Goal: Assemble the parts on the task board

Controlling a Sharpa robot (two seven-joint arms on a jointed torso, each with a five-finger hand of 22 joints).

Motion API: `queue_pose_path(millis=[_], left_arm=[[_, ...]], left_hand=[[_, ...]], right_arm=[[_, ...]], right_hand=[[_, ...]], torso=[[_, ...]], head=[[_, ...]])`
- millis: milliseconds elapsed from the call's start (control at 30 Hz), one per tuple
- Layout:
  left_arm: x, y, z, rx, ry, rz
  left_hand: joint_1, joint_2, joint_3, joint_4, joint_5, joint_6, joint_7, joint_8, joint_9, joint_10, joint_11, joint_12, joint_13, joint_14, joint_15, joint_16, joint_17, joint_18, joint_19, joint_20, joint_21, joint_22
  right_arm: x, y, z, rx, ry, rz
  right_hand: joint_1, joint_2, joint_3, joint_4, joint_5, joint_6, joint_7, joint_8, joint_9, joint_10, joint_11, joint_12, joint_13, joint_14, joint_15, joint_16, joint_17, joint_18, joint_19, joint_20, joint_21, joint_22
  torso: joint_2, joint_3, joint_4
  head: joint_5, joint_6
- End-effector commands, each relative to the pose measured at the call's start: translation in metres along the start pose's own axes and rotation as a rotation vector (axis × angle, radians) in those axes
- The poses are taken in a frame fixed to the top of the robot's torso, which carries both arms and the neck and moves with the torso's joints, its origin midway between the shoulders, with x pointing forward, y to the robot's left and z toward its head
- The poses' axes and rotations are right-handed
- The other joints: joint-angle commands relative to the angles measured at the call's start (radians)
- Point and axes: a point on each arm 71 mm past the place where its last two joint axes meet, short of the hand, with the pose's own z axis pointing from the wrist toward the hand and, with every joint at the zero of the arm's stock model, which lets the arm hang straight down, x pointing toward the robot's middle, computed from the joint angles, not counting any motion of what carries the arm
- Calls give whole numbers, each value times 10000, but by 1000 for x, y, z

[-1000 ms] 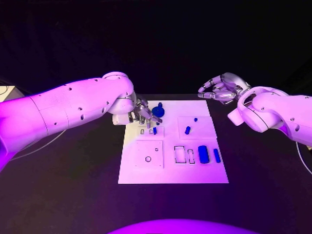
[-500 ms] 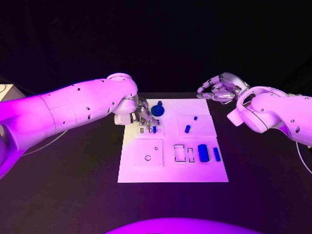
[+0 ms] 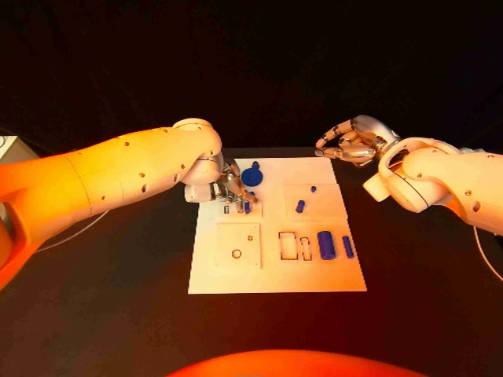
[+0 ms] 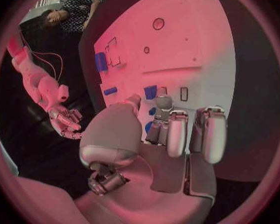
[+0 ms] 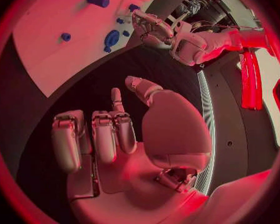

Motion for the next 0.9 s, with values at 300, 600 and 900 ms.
queue_pose_path(millis=[300, 600, 900], left_arm=[[3, -3, 0, 187, 306, -181], [2, -3, 1, 194, 365, -268], [3, -3, 3, 171, 406, -324]], left_hand=[[709, -208, 1068, -77, -8, -85, -28, -124, 189, -113, -38, 23, 6, 1057, -75, 36, 2634, -74, 430, -98, 41, 1684], [952, -688, 2738, -184, -30, -9, -43, -255, 405, -86, -63, 12, 17, 1057, -97, 36, 2634, -75, 429, -127, 35, 1691], [771, -794, 2939, -109, -47, 18, -32, -267, 456, -51, -51, 33, 40, 1057, -89, 36, 2634, -76, 432, -122, 36, 1697]], right_arm=[[2, 1, 1, 3, 133, -5], [4, 1, 1, 16, 234, 1], [5, 2, 1, 10, 290, 11]], right_hand=[[62, 13, 55, 1, -56, -52, 11, -62, 0, 1057, 70, 37, 2632, 1093, 42, 36, 2632, -65, 1097, 15, 36, 2633], [62, 13, 55, 1, -56, -52, 11, -62, 0, 1057, 70, 37, 2632, 1093, 42, 36, 2632, -65, 1097, 15, 36, 2633], [58, 17, 55, 9, -63, -49, 14, -69, 2, 1057, 74, 37, 2632, 1093, 47, 36, 2632, -65, 1097, 19, 36, 2633]], torso=[[-4, 1, 8], [5, 1, 1], [10, 5, -10]], head=[[16, -34], [-4, -34], [18, -80]])
